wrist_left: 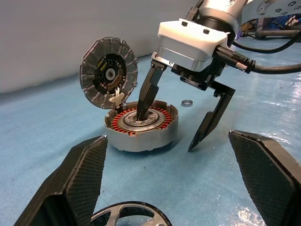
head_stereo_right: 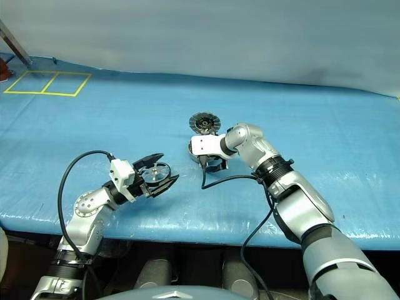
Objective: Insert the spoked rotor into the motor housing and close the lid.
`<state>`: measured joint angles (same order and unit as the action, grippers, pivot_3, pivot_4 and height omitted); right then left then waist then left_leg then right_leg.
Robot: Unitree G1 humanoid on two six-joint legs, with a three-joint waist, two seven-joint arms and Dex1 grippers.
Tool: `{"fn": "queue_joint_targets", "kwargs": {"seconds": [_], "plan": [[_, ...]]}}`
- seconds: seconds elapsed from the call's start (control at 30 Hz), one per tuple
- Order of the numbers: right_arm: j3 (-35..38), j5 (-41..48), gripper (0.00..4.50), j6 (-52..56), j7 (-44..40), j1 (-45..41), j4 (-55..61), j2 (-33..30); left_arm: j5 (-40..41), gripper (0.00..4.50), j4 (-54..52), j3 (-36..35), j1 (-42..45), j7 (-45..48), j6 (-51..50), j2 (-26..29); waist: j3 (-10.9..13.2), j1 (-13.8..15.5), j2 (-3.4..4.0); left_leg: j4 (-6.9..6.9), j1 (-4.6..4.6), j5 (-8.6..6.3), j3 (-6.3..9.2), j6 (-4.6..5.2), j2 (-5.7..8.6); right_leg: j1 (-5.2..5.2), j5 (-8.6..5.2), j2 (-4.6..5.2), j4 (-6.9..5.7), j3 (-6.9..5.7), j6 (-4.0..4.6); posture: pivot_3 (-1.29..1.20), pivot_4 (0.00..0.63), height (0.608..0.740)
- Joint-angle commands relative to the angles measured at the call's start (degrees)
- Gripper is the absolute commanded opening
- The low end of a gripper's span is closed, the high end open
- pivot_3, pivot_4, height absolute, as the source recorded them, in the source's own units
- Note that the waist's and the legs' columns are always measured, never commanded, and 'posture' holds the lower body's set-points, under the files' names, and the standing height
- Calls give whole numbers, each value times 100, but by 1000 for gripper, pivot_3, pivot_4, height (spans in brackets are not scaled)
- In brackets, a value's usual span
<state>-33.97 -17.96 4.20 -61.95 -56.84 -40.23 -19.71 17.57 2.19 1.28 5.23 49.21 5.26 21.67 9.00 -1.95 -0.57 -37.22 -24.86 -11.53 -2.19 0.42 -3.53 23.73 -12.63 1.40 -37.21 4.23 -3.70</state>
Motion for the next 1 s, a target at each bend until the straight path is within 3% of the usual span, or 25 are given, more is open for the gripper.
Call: {"fn": "queue_joint_targets", "kwargs": {"seconds": [0.03,0.17,0.3,0.4,0.67,1.0], "plan": [[51,-98,3857,-113,-45,-192,-241,84,-38,4498,-133,1,-15,-35,63,27,0,-7,0,0,0,0,0,0,0,0,0,0,-1,0,0,0,150,740],[164,-114,2590,-167,10,-242,-245,183,-41,4498,-162,-2,-48,-57,44,37,0,-13,0,2,5,0,0,0,0,-2,-1,0,-2,0,2,0,150,740],[224,-83,2590,-108,-125,-194,-25,175,-48,4498,-206,-13,-101,-58,17,57,0,-25,0,4,6,0,-3,0,-1,1,-2,0,-5,1,4,0,150,740],[267,-93,2233,-16,-89,-70,228,122,-40,4498,-218,-23,-112,-49,10,73,0,-23,0,10,6,0,-3,-1,-2,4,-4,0,-6,1,6,0,150,740],[286,-153,2225,902,-37,1269,2351,-134,18,4498,-282,-112,-159,-31,-25,204,-2,-12,-1,21,5,-2,-2,-5,-2,9,-7,0,-7,-2,5,0,150,740],[208,-285,2225,1988,-27,2447,4208,-472,69,4498,-238,-174,-157,30,-46,334,-10,11,-12,10,16,-3,-1,-7,-2,-3,-14,3,-8,-5,15,0,150,740]]}}
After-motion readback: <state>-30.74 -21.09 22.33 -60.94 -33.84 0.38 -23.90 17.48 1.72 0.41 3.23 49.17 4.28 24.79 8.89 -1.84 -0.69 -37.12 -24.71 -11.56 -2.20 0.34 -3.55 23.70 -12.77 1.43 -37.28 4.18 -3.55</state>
